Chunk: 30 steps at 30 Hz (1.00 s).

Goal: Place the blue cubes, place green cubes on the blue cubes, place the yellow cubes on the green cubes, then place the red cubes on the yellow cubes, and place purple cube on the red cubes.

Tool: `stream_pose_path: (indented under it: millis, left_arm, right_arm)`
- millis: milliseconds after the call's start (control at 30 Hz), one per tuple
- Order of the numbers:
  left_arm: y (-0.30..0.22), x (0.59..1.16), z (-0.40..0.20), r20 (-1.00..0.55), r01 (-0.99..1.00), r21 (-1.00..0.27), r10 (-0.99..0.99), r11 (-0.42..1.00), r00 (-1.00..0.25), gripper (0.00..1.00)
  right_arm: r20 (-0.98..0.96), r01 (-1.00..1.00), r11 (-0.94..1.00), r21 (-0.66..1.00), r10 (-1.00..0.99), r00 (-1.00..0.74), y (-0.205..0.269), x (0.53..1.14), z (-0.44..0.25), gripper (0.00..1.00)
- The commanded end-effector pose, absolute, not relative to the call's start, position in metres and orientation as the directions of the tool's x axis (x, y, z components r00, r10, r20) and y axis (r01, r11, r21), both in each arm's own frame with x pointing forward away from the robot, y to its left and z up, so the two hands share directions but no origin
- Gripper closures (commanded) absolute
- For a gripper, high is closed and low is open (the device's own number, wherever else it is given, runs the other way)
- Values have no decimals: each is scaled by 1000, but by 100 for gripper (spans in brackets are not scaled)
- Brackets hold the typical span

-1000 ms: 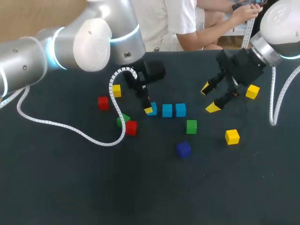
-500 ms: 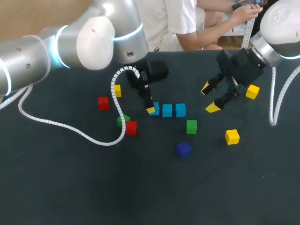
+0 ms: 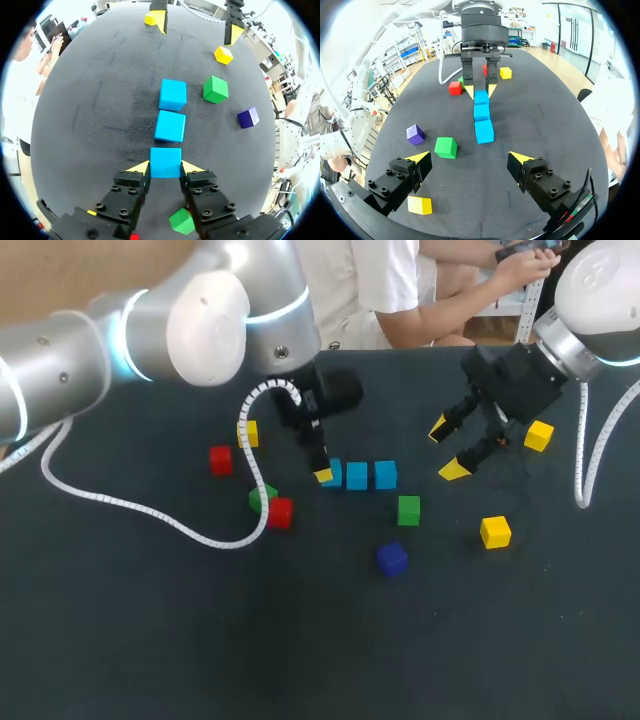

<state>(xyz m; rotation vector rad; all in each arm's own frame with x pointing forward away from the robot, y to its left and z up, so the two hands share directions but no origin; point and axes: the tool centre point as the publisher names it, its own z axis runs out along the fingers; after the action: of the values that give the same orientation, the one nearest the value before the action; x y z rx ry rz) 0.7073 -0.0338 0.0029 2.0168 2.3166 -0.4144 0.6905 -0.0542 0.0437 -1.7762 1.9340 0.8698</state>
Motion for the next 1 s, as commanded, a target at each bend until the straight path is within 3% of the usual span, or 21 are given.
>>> stream_pose_path:
  millis: [33, 1000]
  left_arm:
    - [-32, 706, -2, -208, 975, -185, 965, 122, -160, 100]
    - [-29, 711, -7, -208, 974, -185, 963, 132, -170, 100]
  right_arm:
    - [-647, -982, 13, 188, -750, -134, -54, 690, 43, 0]
    - [-647, -982, 13, 188, -750, -134, -54, 690, 43, 0]
